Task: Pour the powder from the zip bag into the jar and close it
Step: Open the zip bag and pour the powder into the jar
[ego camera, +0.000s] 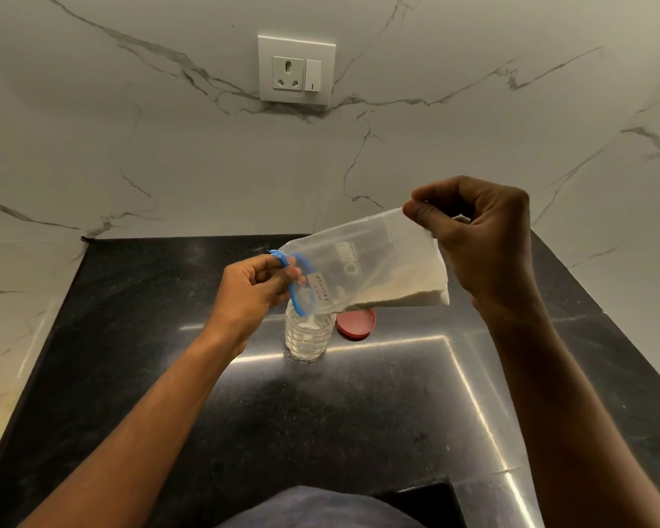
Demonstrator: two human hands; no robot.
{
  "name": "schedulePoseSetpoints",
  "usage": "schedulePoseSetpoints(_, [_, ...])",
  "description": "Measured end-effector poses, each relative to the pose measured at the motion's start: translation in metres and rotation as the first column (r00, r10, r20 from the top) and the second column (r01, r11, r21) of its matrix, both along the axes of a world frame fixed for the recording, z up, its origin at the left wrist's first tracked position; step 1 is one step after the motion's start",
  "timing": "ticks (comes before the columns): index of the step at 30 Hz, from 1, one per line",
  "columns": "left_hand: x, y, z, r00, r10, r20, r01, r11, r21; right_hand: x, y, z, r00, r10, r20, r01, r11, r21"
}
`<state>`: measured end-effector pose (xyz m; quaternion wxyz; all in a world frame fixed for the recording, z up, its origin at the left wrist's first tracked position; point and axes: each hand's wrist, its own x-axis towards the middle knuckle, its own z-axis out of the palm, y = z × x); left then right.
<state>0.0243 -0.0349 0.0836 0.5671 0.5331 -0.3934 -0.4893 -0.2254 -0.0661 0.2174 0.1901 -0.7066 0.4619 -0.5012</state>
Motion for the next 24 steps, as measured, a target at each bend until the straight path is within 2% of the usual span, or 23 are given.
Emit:
schedulePoseSetpoints(14, [0.0021, 0.0008, -0.0001, 1.000, -0.019, 0.002, 0.019, 1.000, -0.001, 0.0026, -0.0054, 0.0038, 0.991, -0.045, -0.129, 0.039, 0.998, -0.046])
schedulePoseSetpoints(24, [0.0015, 0.0011, -0.0002, 0.999, -0.050, -0.011, 0.049, 0.999, -0.017, -0.0031, -0.0020, 0.0029, 0.990, -0.079, -0.118, 0.074, 0.996, -0.040])
